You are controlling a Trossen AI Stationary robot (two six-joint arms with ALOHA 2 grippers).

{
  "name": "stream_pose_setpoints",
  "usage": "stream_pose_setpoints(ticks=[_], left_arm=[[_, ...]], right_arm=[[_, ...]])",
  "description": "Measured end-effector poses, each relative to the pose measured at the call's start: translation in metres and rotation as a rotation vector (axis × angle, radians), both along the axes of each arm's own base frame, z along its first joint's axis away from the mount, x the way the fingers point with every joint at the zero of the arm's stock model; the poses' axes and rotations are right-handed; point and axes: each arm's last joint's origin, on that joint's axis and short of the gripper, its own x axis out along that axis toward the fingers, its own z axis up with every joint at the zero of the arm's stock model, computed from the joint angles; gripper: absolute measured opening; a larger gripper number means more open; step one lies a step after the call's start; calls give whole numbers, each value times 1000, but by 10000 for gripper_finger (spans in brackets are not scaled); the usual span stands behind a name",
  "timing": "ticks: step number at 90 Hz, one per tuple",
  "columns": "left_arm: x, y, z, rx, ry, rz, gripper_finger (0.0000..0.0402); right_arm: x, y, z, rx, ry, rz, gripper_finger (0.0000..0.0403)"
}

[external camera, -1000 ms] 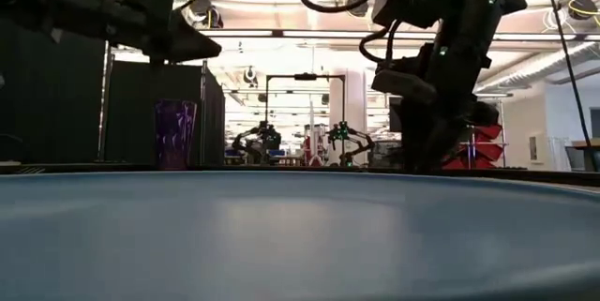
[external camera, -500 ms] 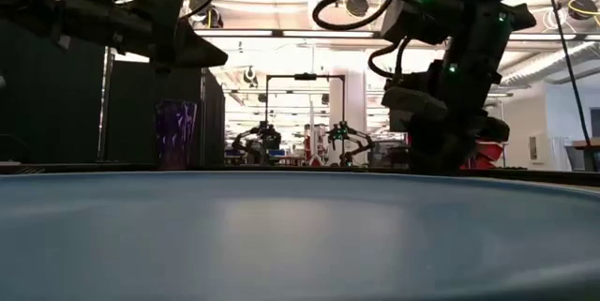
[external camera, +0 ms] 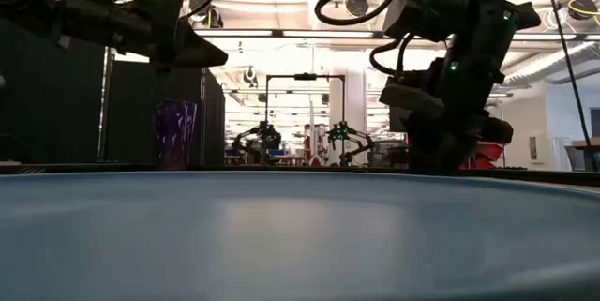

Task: Set table place
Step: Move the silver knife to the middle right of the table

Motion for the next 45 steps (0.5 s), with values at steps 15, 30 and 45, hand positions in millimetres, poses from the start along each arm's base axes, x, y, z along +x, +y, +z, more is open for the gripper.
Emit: stream_pose_setpoints(ticks=[15,30,45], left_arm=[[0,0,0,0,0,0,47],[0,0,0,0,-1,0,47],[0,0,0,0,-1,0,47]], right_arm=[[0,0,0,2,-2,-5,144],[0,3,0,4,-11,-13,144],[0,4,0,6,-21,-38,144]])
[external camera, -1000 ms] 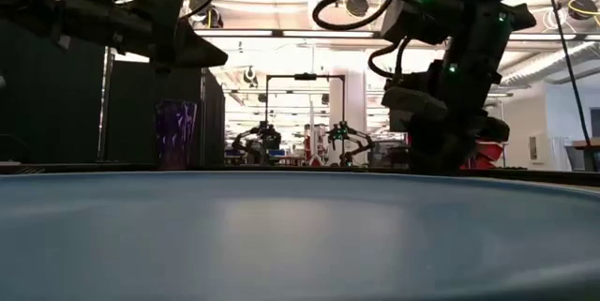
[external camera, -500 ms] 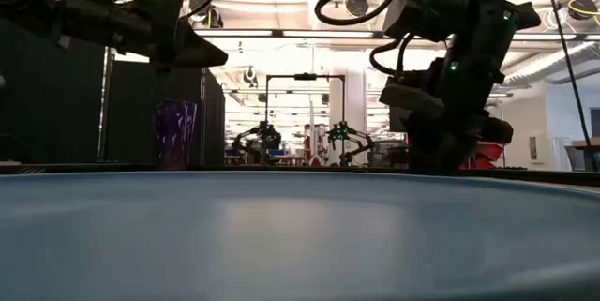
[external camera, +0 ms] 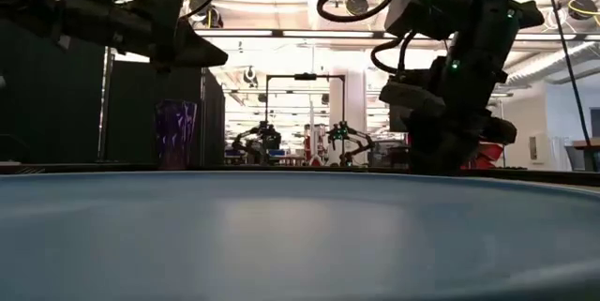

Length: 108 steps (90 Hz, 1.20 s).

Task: Set table place
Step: Move the silver knife to the middle right of the table

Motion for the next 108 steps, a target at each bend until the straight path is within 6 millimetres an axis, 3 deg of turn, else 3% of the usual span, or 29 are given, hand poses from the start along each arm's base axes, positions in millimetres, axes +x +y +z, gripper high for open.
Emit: stream_pose_setpoints(ticks=[28,45,98,108], left_arm=[[0,0,0,0,-1,0,47],[0,0,0,0,-1,0,47],[0,0,0,0,-2,1,47],[0,0,0,-1,-1,1,47]], right_arm=[[13,1,15,-50,-43,27,144],[5,-2,13,-98,33,-9,144],[8,-9,14,-124,10,-34,144],[12,-3,14,-114,-34,-18,144]])
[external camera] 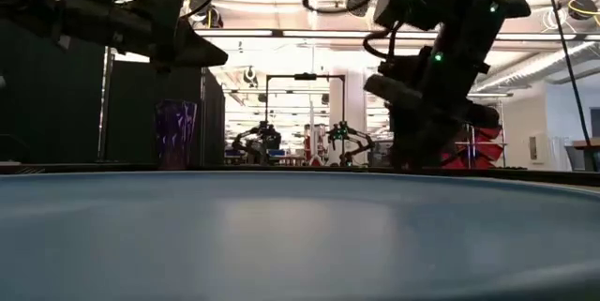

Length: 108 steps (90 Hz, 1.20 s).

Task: Set table place
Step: Move the silver knife to the middle right of the table

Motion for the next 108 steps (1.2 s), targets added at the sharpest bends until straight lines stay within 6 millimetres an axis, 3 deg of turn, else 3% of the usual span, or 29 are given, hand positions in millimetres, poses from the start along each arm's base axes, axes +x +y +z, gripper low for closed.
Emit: stream_pose_setpoints(ticks=[23,45,83,108], left_arm=[[0,0,0,0,-1,0,47],[0,0,0,-5,-3,1,47],[0,0,0,-3,-2,0,47],[0,0,0,-6,-3,1,47]], right_arm=[[2,3,-21,-7,71,-8,144],[2,3,-21,12,74,-16,139],[0,18,-20,46,69,-20,17],[-11,32,-20,90,102,-129,0]])
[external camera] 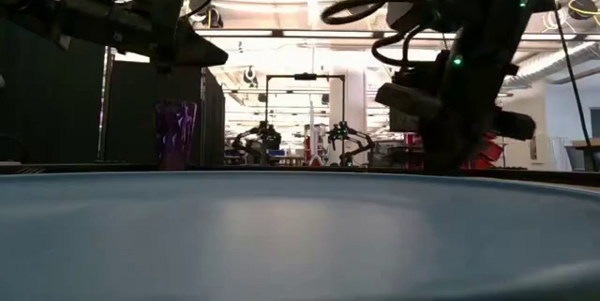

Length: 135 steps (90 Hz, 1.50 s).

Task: Set table place
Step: Move the silver knife to the middle right of the table

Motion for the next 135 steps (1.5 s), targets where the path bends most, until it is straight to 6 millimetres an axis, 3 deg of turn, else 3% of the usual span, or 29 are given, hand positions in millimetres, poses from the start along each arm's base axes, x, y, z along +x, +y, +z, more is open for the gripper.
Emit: stream_pose_setpoints(ticks=[26,53,91,121,135], left_arm=[[0,0,1,3,-7,0,47],[0,0,2,9,-13,-4,47],[1,-4,1,-42,-17,-155,47],[1,-7,-2,-69,7,-189,47],[1,-7,-2,-68,7,-190,47]], right_arm=[[-11,18,-2,71,40,-51,0],[-30,56,-2,118,15,-146,0],[-66,110,-4,191,-93,-311,0],[-44,129,-9,237,-134,-314,0],[-36,127,-5,185,-30,-346,0]])
